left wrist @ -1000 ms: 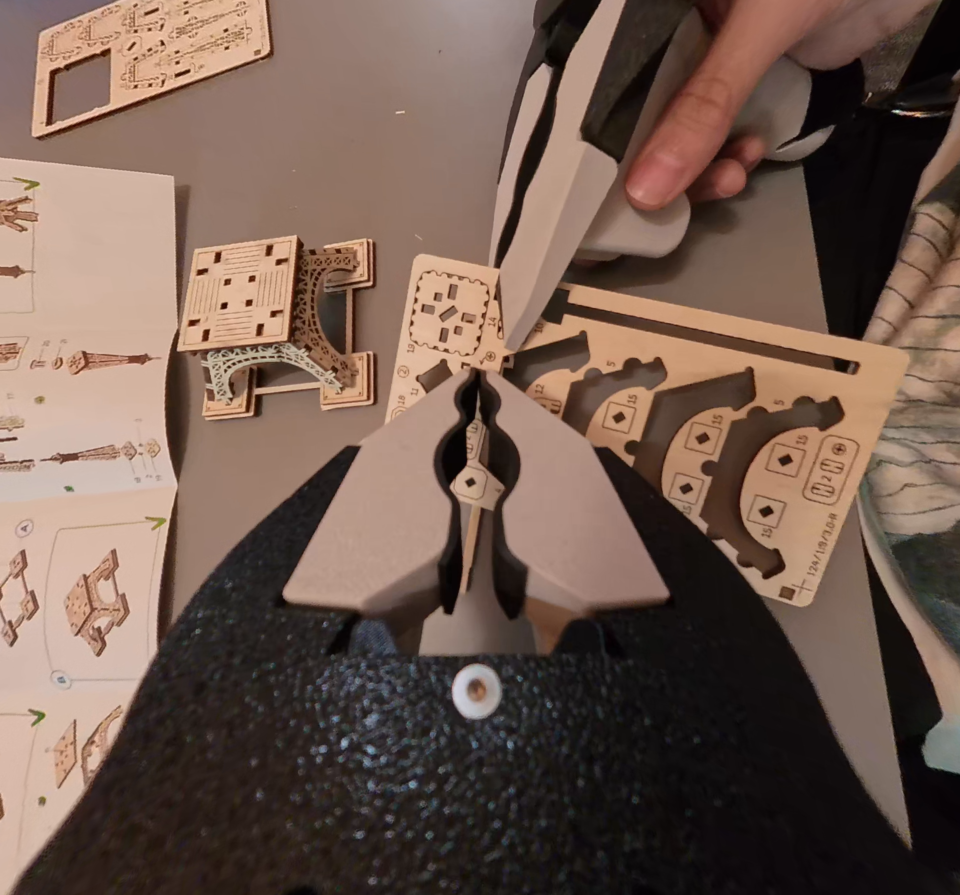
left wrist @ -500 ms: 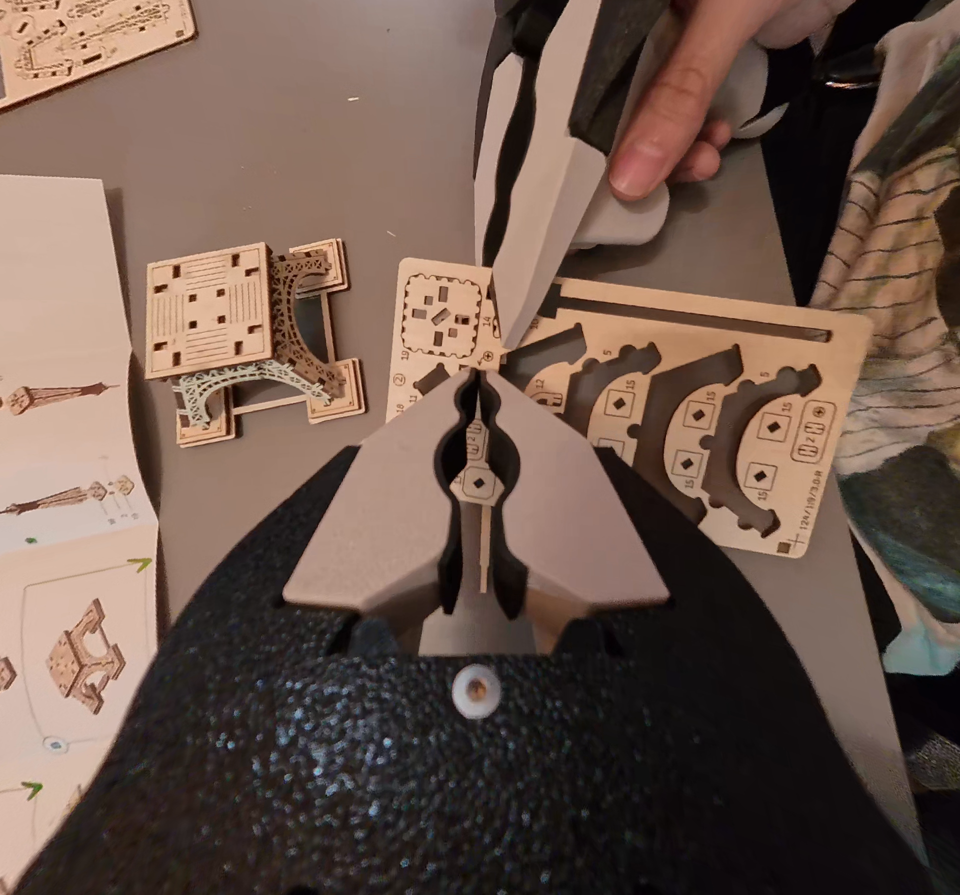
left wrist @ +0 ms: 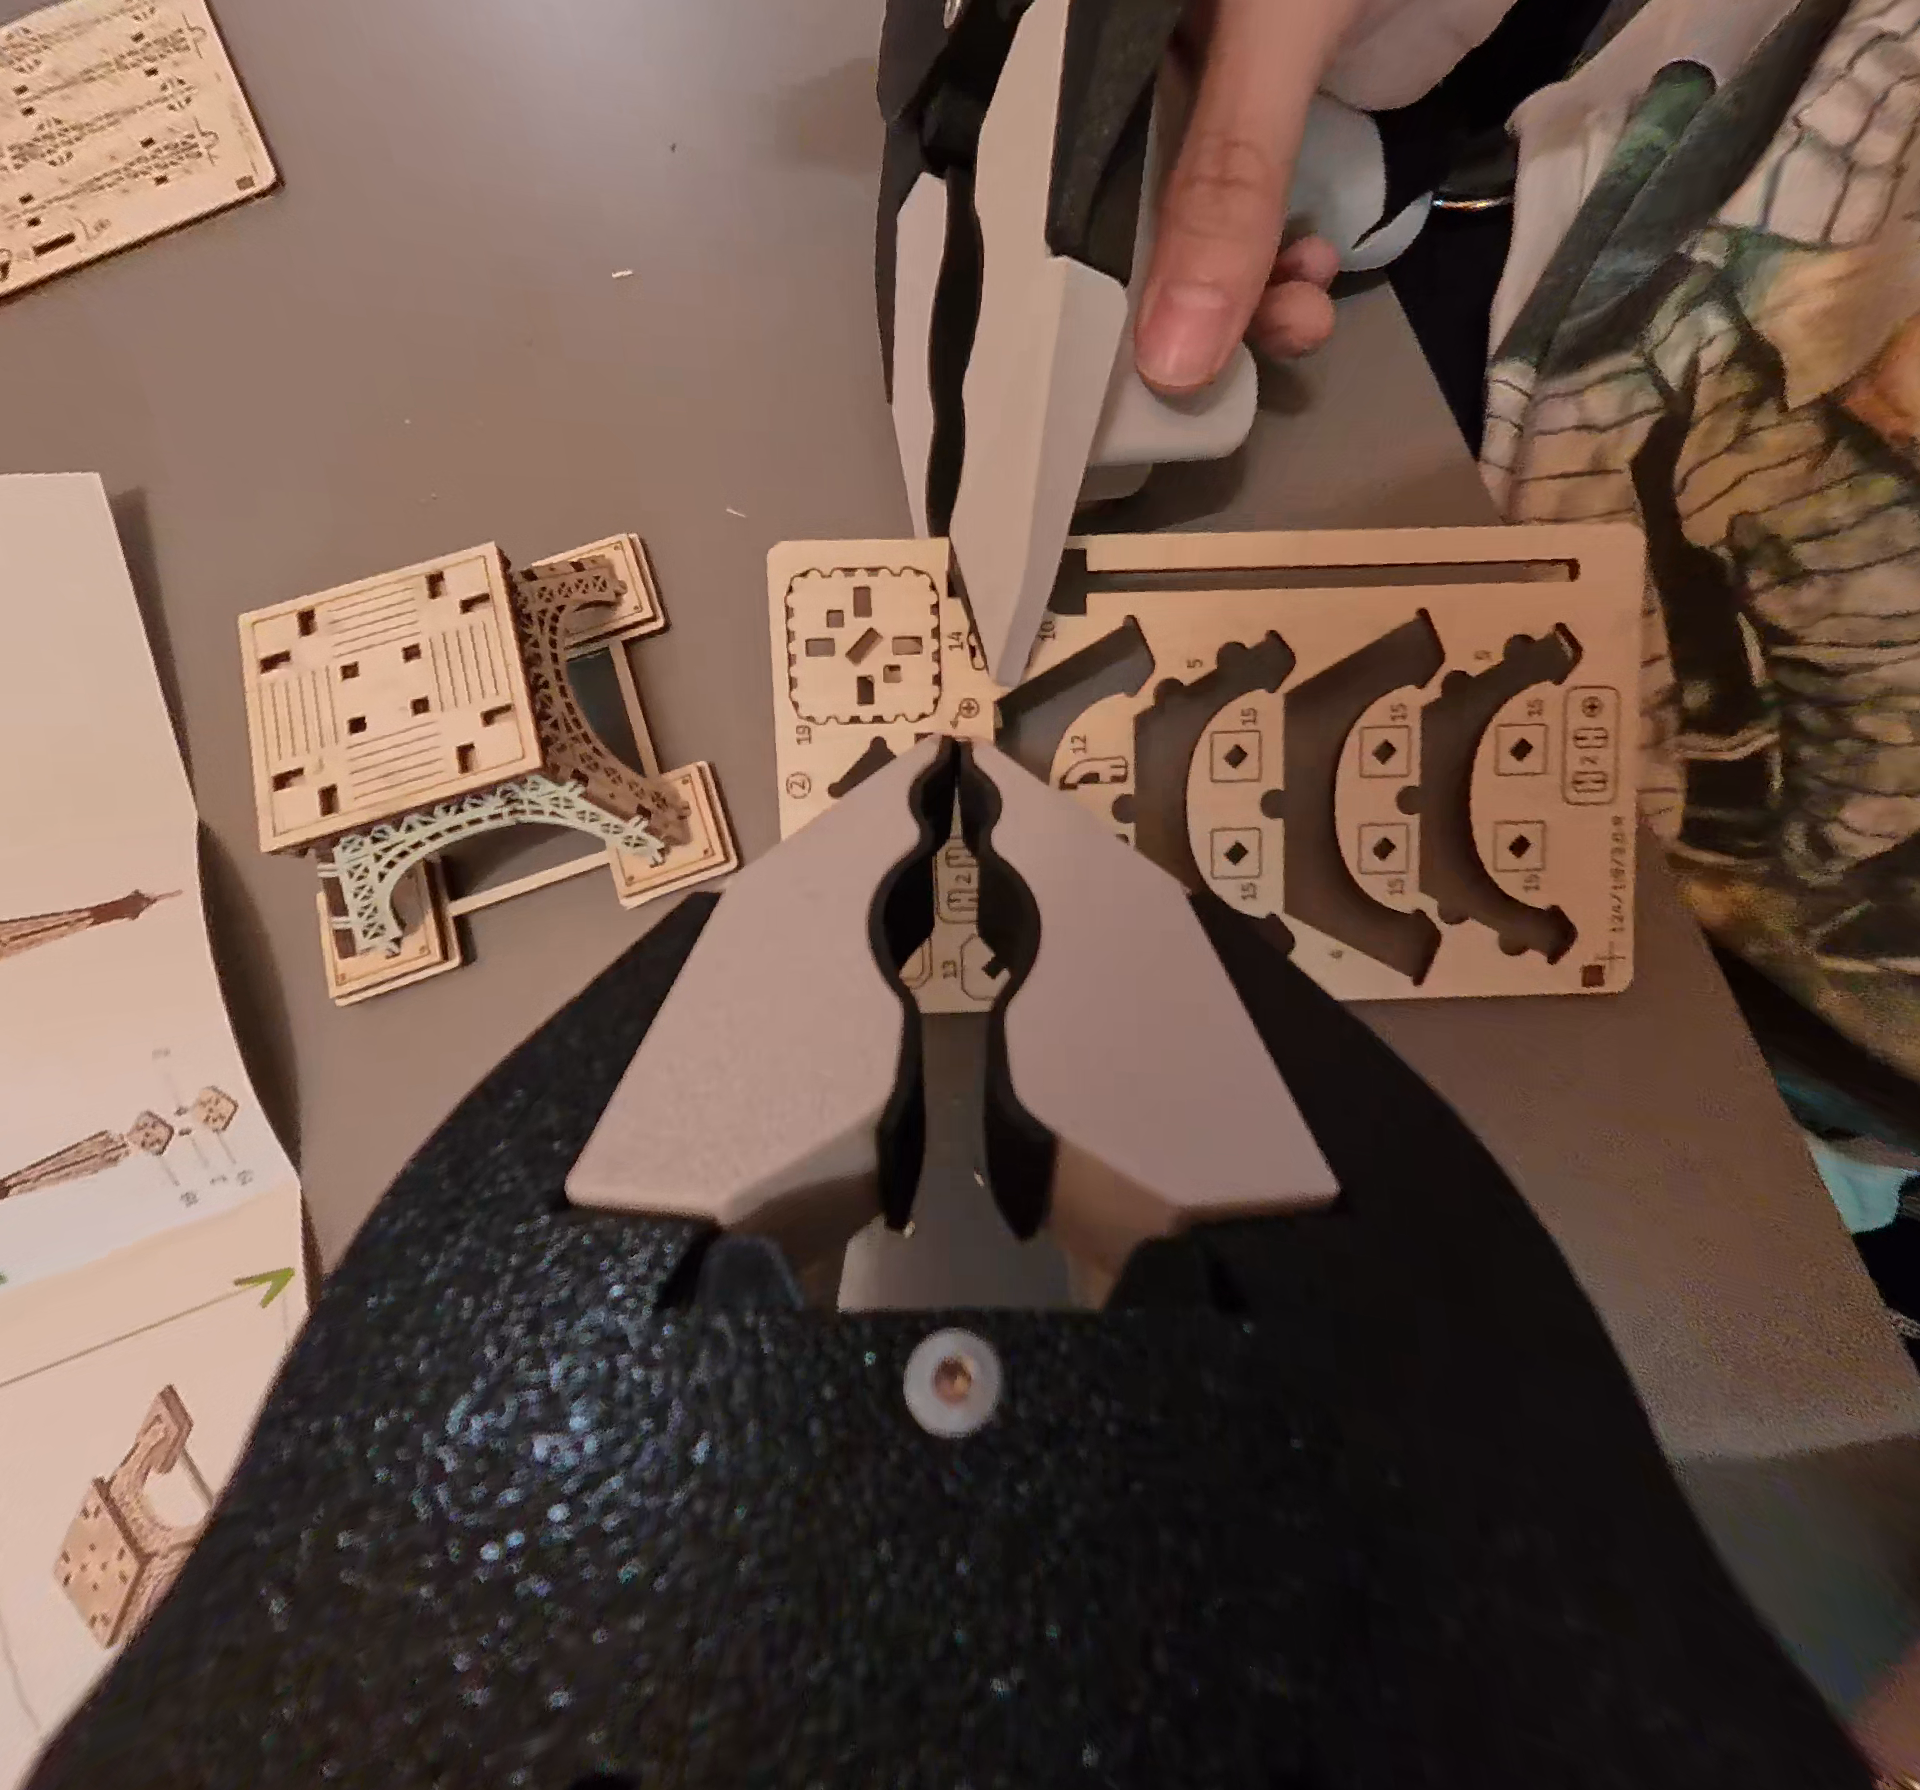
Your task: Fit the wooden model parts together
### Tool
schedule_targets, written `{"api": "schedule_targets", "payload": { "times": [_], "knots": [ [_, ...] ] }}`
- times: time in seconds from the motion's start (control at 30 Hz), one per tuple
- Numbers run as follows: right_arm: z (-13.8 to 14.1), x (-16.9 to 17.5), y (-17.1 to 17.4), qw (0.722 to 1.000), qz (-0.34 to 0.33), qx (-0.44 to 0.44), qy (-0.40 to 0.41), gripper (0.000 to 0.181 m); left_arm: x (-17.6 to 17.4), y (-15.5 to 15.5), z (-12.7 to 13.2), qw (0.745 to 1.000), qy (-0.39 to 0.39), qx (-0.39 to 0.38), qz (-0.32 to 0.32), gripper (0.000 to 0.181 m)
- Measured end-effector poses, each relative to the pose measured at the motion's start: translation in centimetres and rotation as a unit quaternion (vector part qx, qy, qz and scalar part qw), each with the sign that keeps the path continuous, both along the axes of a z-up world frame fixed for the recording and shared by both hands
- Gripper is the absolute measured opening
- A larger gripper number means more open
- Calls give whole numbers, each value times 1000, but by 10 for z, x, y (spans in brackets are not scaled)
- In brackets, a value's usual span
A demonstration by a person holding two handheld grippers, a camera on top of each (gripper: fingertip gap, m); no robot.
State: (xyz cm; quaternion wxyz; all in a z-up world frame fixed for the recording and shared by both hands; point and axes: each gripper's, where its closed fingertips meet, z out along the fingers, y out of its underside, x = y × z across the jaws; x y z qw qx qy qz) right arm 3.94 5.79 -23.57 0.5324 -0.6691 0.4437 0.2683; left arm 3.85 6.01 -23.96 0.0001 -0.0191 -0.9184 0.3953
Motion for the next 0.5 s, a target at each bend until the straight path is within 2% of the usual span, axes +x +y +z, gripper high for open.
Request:
{"api": "schedule_targets", "payload": {
  "times": [0.5],
  "knots": [
    [0, 0, 0, 1000, 0, 5, 10, 5, 0, 0, 0, 1000, -3, -13, 15, 0]
  ]
}}
